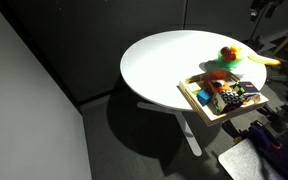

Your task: Pick up the red fruit on the table and put it in the bowl

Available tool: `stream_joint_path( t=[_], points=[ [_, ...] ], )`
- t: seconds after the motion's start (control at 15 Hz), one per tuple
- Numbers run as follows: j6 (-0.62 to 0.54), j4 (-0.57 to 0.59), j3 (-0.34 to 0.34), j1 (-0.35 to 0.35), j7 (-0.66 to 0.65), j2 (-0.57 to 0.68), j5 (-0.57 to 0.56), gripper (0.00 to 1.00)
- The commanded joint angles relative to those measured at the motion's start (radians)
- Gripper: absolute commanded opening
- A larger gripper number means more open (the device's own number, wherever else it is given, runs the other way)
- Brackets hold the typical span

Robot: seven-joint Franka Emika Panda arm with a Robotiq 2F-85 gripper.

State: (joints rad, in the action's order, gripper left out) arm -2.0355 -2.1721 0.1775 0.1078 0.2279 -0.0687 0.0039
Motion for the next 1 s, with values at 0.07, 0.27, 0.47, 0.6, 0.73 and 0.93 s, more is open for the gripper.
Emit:
stream_joint_path(
  t=[0.07, 0.27, 0.47, 0.6, 0.73, 0.93],
  points=[
    [0.009, 0.206, -0.018, 0.011, -0.141, 0.177, 0.024, 1.0],
    [0.024, 0.33, -0.019, 0.015, -0.224, 0.285, 0.02, 1.0],
    [0.045, 0.453, -0.016, 0.023, -0.284, 0.392, 0.024, 1.0],
    [0.055, 0.526, -0.014, 0.034, -0.301, 0.46, 0.024, 1.0],
    [0.055, 0.591, -0.012, 0.048, -0.303, 0.524, 0.02, 1.0],
    [0.075, 0.693, -0.01, 0.078, -0.293, 0.618, 0.016, 1.0]
  ],
)
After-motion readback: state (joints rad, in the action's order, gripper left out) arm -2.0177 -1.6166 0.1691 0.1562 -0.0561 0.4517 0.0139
